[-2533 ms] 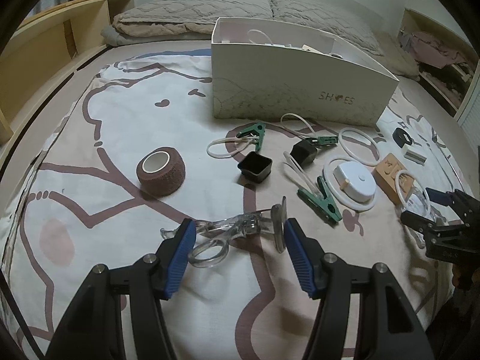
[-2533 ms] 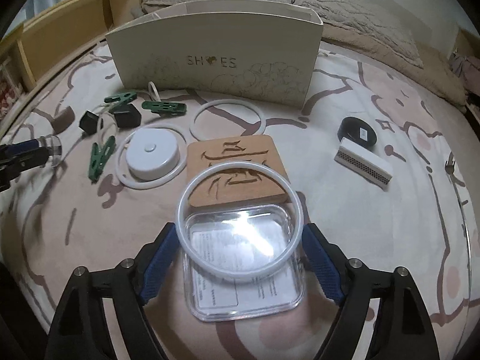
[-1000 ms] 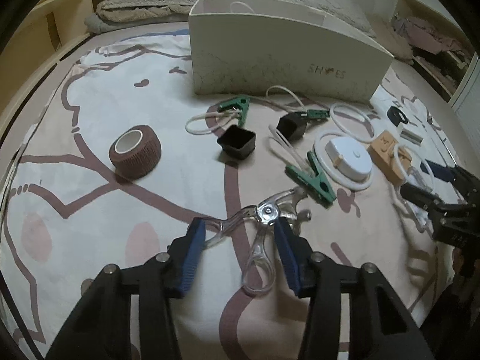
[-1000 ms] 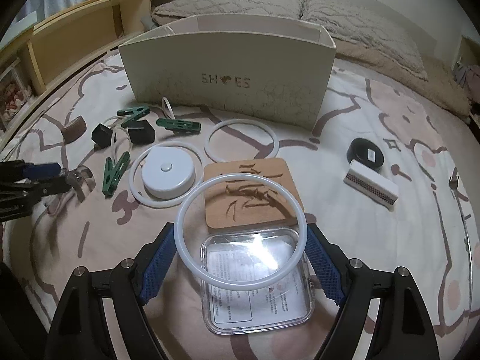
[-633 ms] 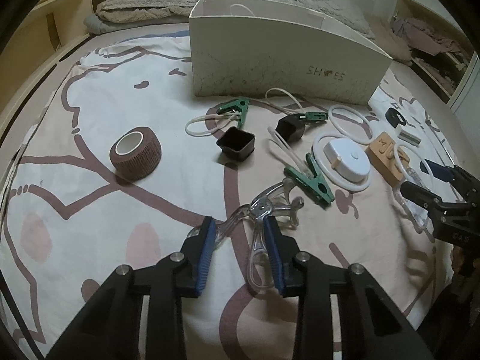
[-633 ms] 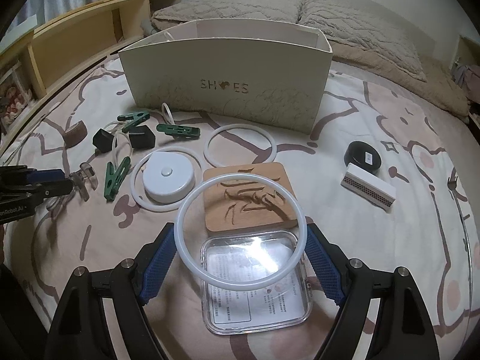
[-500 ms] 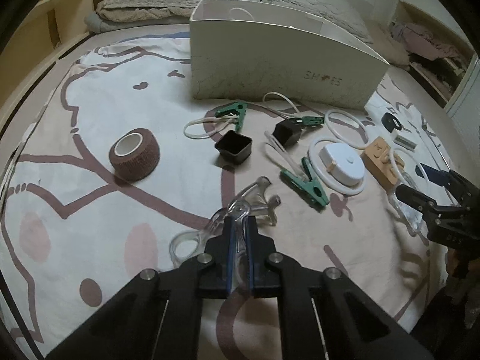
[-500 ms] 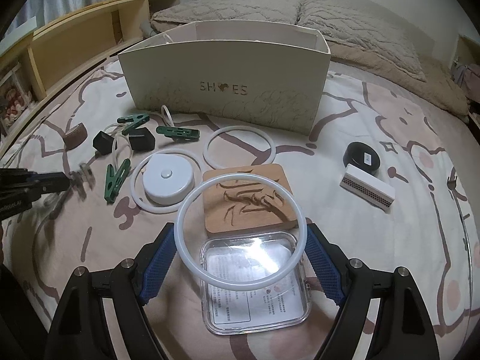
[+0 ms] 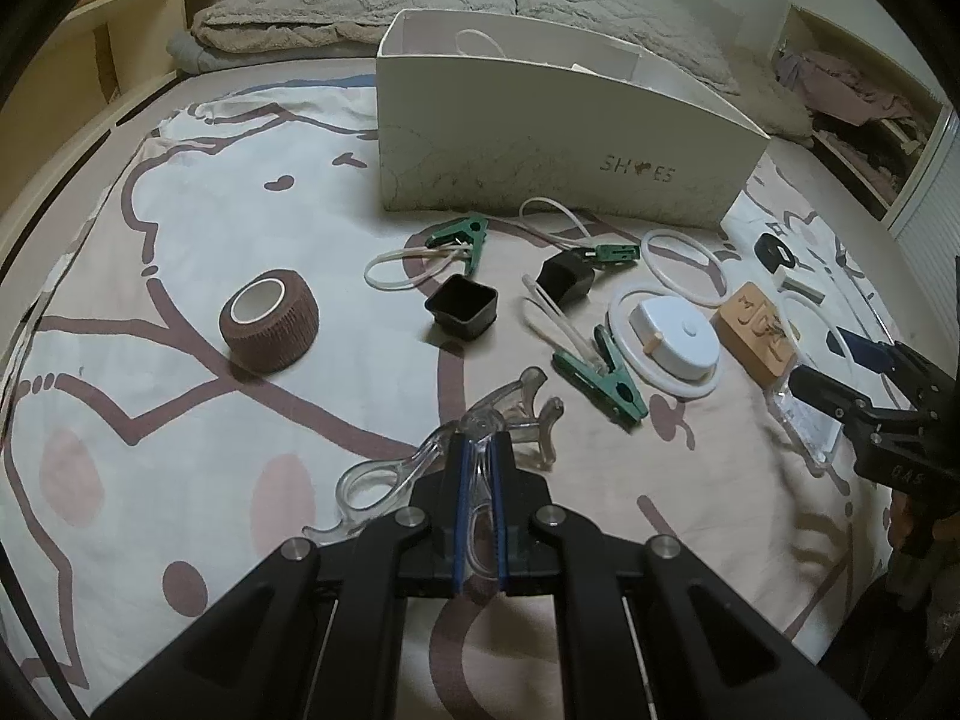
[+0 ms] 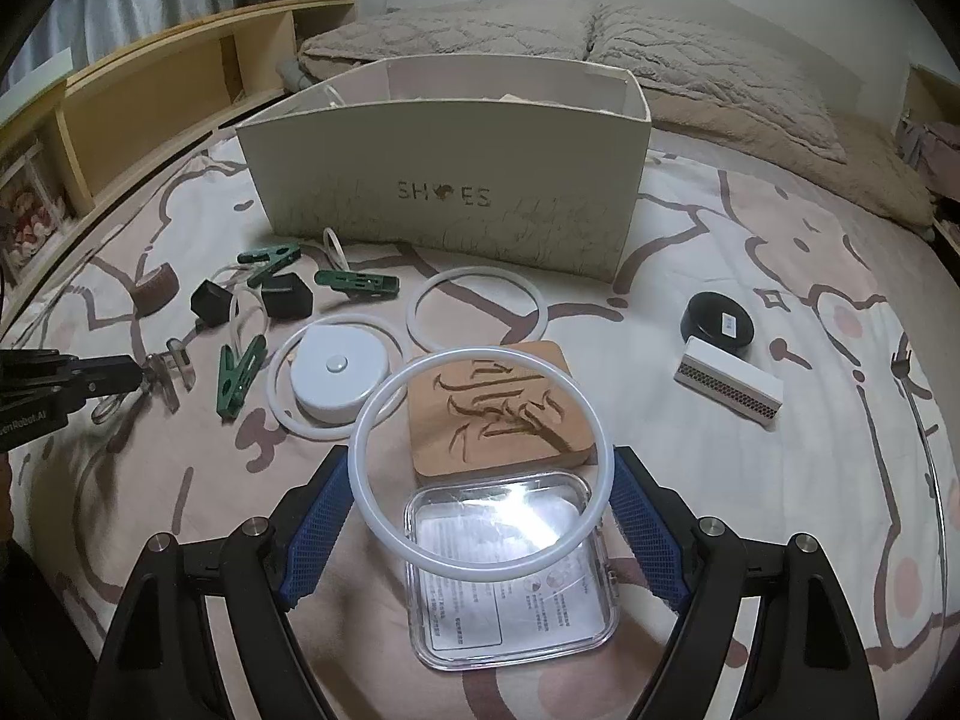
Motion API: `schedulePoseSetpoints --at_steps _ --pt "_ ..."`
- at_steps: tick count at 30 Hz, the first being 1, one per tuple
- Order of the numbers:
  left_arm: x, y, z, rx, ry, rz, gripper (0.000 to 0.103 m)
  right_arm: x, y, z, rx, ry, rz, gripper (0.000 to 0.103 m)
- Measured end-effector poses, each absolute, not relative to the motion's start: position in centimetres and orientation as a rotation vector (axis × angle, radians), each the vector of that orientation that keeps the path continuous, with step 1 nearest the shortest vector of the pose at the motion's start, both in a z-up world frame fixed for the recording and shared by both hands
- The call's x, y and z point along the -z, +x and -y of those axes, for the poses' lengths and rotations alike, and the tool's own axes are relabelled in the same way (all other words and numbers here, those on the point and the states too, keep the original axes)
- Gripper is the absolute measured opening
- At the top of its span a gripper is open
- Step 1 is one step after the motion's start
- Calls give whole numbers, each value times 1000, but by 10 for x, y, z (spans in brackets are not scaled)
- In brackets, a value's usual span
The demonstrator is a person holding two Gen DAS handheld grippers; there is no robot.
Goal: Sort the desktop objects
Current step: 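Close the left tool tighter on the clear scissors while the right tool holds the case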
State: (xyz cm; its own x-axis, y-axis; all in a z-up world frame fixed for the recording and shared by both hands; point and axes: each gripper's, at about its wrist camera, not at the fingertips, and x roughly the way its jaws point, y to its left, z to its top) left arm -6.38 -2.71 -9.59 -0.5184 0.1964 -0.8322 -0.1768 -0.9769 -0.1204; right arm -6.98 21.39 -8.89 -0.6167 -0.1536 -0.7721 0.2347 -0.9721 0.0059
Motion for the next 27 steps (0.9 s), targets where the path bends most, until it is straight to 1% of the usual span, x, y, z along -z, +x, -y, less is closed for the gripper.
schedulePoseSetpoints --at_steps 13,15,19,21,23,25,26,27 --pt "103 -65 24 -2532 -1442 25 8 83 -66 -214 2648 1219 -112 84" --pt "106 -66 22 -2529 -1459 11 16 83 -66 -214 2646 1221 -112 84" --pt "111 -67 21 -2513 -1488 3 19 83 -66 -215 2645 1219 -106 84" --pt "114 -68 20 -2506 -1497 -5 29 82 -66 -215 2646 1216 -100 84" --pt "114 -69 19 -2515 -1498 -28 33 82 -66 -216 2647 1214 -92 84" --pt "113 -68 18 -2525 -1493 -48 34 81 -66 -217 2648 1215 -83 84" --pt "110 -67 18 -2524 -1480 -52 38 81 -66 -218 2650 1216 -77 84" --pt "108 -66 17 -2525 -1464 -53 45 81 -66 -220 2652 1217 -72 84"
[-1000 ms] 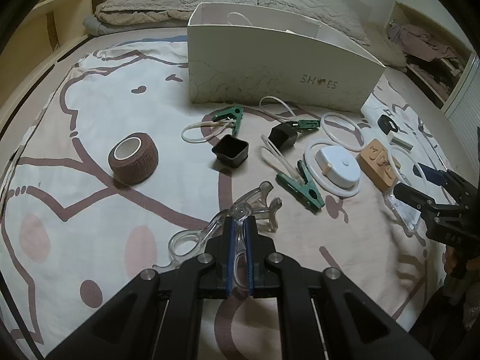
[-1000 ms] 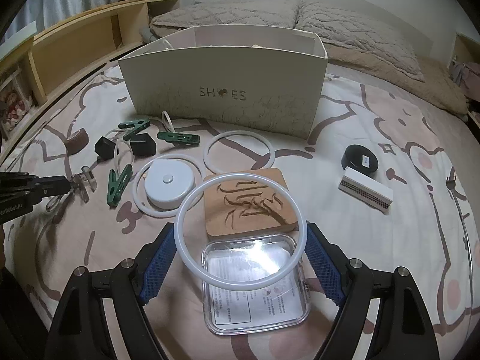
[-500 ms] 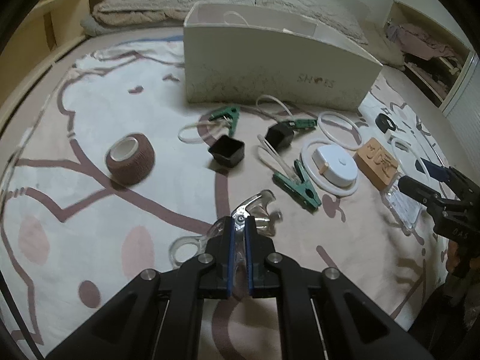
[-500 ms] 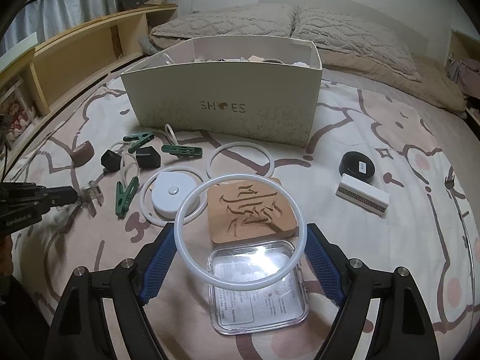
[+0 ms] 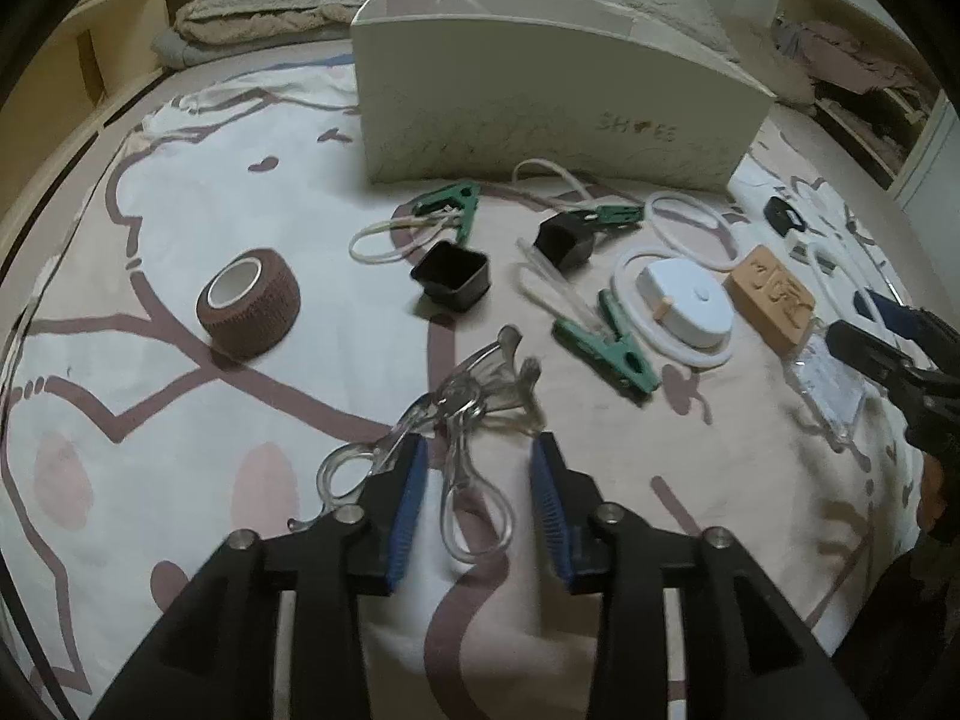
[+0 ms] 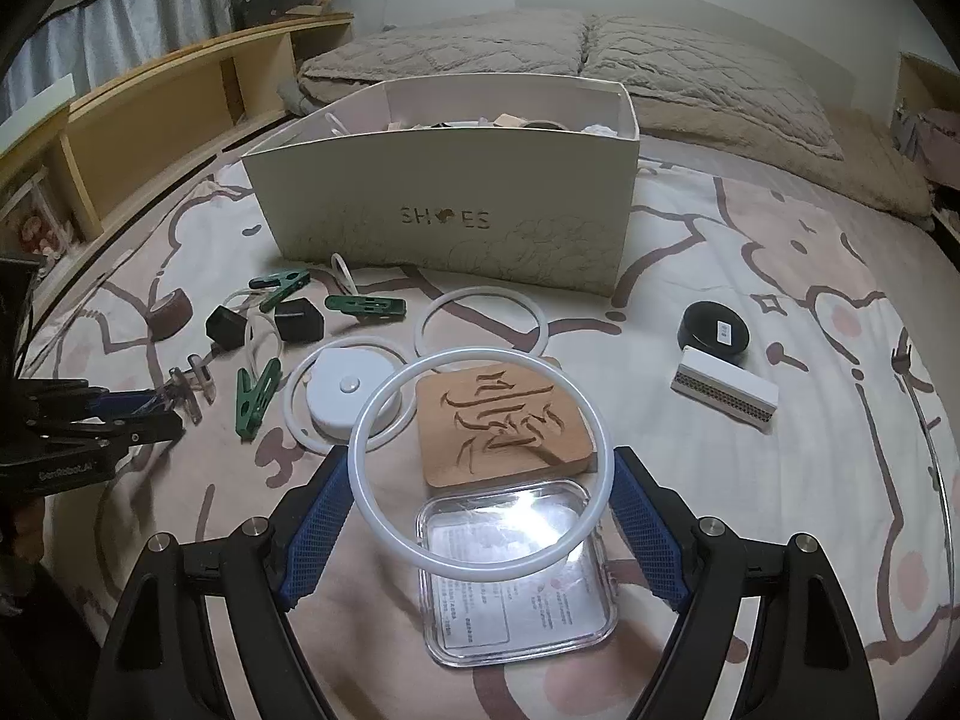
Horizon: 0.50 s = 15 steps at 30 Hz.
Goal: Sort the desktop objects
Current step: 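Close the left tool tighter on the clear scissors while the right tool holds the case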
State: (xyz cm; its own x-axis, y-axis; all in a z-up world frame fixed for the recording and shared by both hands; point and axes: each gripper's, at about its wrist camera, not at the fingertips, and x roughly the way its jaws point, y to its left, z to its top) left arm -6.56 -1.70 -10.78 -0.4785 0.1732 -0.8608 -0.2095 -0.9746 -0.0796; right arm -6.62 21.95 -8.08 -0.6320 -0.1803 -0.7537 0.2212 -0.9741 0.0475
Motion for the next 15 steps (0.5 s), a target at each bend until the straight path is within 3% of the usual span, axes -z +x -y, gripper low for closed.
schedulePoseSetpoints --at_steps 3,7,9,11,15 --pt "100 -63 14 -2545 -1409 -93 56 80 -66 -223 2659 1219 -50 84" --pt "92 -65 12 -2592 -1330 -196 61 78 -65 -228 2675 1207 -35 84" --pt "90 -70 13 -2593 -1308 -237 74 77 -65 -232 2680 1205 -9 84" --pt "91 -76 16 -2589 -1298 -266 78 77 -65 -235 2684 1206 11 84" --pt "102 -90 30 -2503 -1380 -149 81 78 -66 -236 2675 1212 14 84"
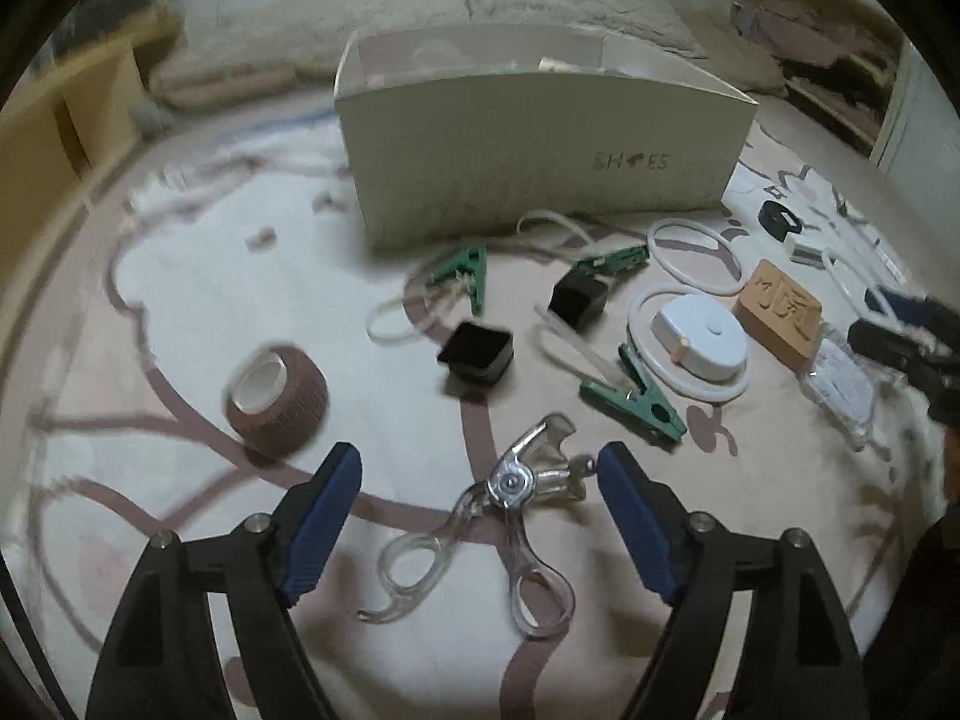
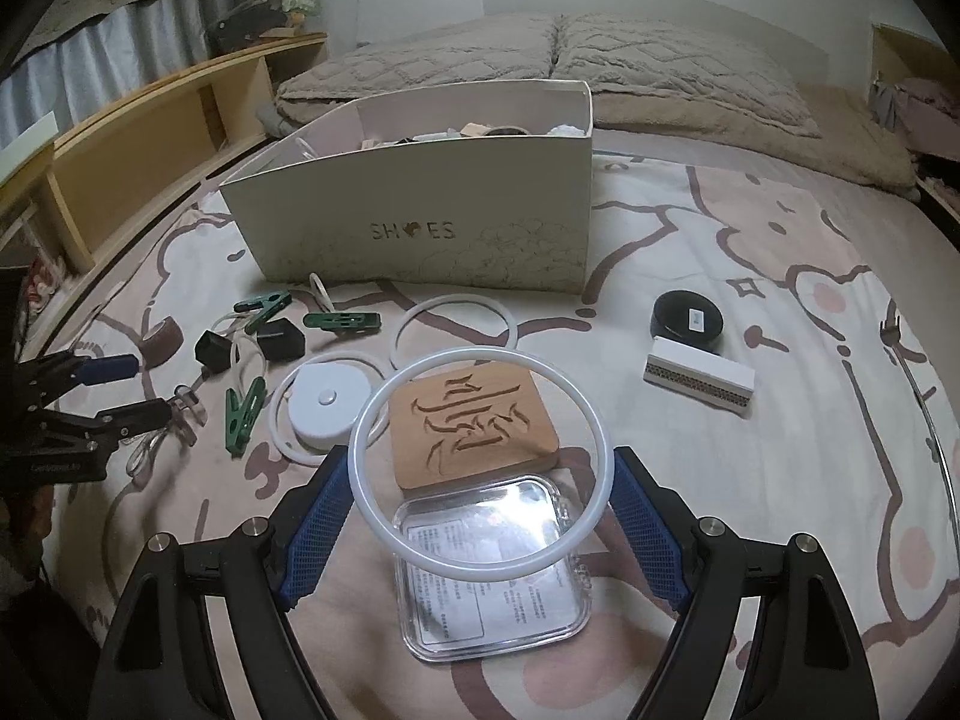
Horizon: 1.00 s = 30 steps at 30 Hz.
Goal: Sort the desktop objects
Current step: 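Close the left tool tighter on the clear scissors while the right tool holds the case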
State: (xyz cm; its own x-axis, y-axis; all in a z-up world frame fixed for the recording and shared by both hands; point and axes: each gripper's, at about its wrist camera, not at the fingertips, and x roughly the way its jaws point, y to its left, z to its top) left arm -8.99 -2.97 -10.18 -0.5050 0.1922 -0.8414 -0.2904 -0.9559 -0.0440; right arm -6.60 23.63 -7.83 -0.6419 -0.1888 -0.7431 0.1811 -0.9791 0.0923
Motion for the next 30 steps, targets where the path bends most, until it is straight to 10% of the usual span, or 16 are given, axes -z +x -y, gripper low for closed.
schedulePoseSetpoints --at_steps 11,23,30 --pt "111 -77 24 -2351 -1463 23 78 71 -63 -234 2657 1169 27 84" --pt "112 -71 11 -2395 -1456 -107 32 73 -63 -229 2649 1179 4 84" --pt "111 -70 12 -2436 -1449 -127 29 73 -61 -228 2666 1168 -13 84"
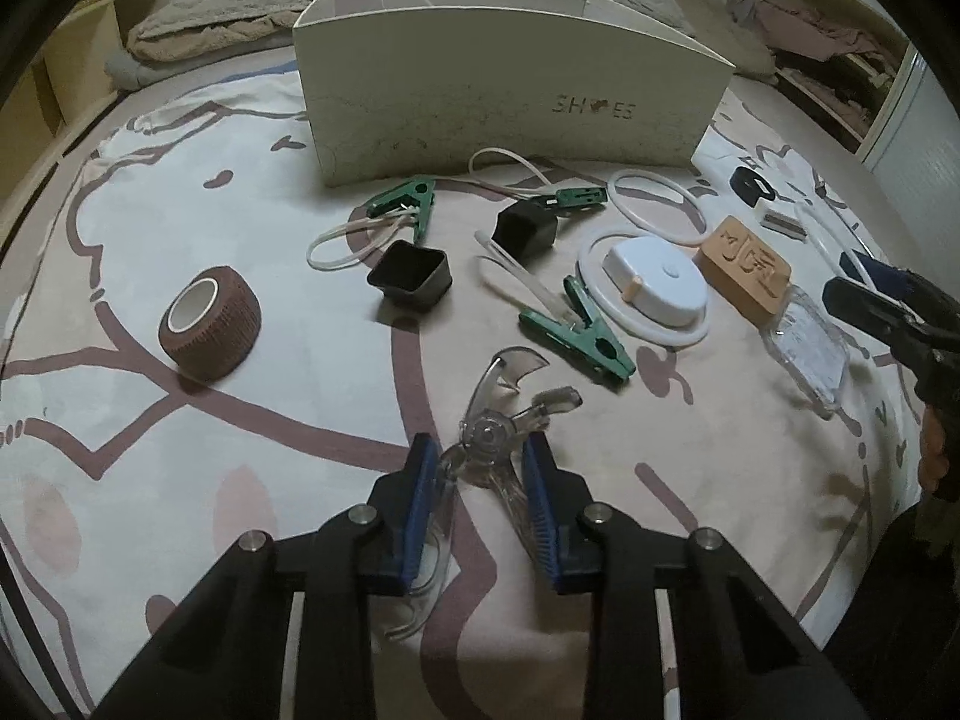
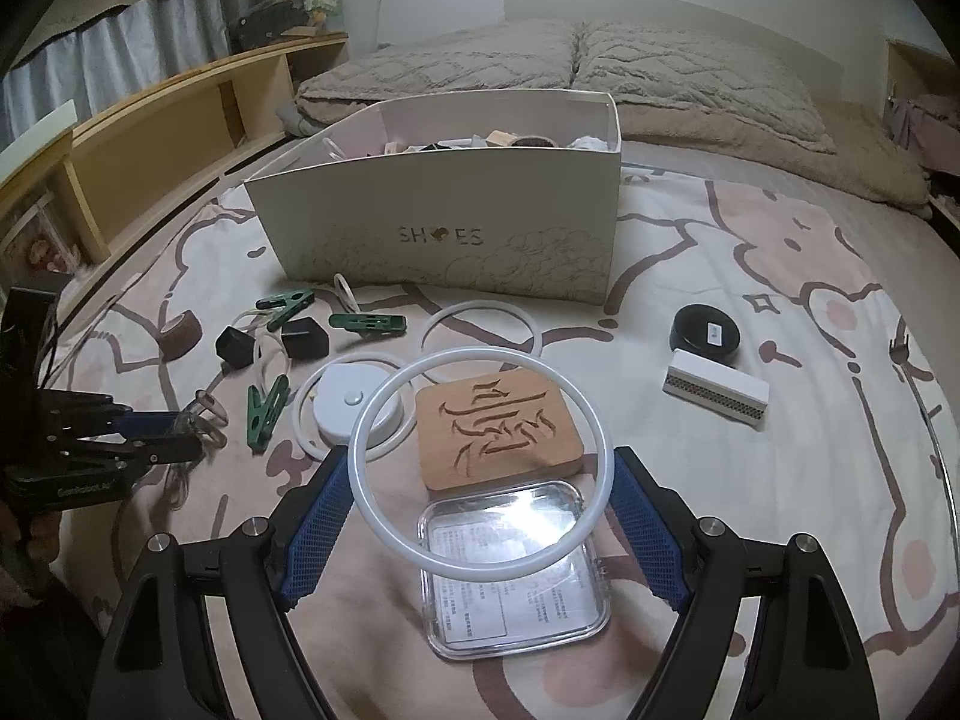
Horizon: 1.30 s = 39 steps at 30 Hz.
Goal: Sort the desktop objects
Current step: 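Close the left tool tighter on the clear scissors while the right tool holds the case, then carry the scissors with the left tool while the right tool carries the case over the shoe box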
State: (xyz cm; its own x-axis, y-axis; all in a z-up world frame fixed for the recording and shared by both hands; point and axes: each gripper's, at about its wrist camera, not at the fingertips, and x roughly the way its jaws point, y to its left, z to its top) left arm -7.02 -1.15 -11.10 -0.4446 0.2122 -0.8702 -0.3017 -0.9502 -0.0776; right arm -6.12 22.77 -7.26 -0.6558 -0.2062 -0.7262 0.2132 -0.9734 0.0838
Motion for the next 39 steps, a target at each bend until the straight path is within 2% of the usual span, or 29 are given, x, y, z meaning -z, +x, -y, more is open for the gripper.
schedulePoseSetpoints --at_steps 17,24,39 --pt "92 -64 7 -2526 -1357 -119 28 67 -62 -232 2707 1160 2 84" --pt "78 -69 9 -2542 -1317 -86 28 52 -64 -230 2708 1121 95 84" --pt "28 -104 0 -2613 -1153 -112 28 10 -92 -218 2751 1005 -25 84"
